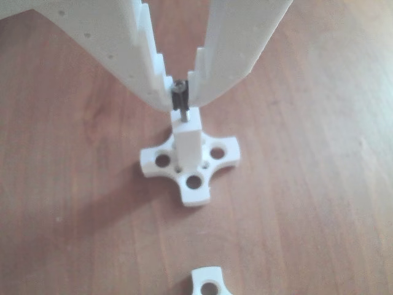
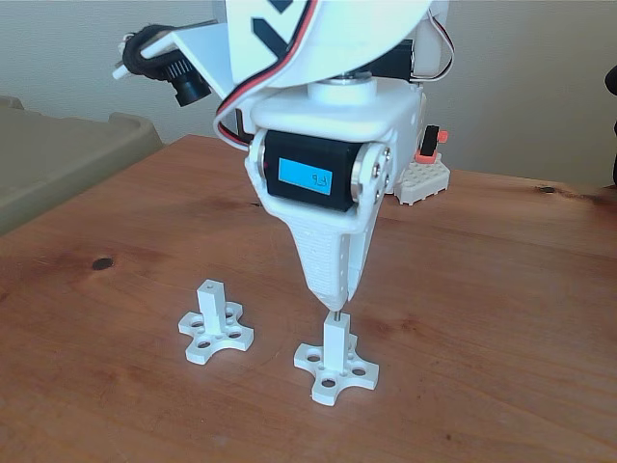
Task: Grab the screw and set it in the hole.
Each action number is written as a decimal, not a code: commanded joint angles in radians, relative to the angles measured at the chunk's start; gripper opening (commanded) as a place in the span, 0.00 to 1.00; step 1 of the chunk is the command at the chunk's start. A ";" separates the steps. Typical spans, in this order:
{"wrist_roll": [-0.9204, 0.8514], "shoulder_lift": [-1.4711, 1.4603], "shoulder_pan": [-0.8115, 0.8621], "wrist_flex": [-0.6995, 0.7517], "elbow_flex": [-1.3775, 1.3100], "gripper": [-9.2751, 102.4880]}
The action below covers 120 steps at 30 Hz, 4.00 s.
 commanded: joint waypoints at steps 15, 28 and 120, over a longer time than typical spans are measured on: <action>-0.012 0.018 -0.002 0.009 -0.040 0.04; -0.012 0.018 0.000 0.012 -0.048 0.04; 0.011 0.015 0.003 0.051 -0.081 0.22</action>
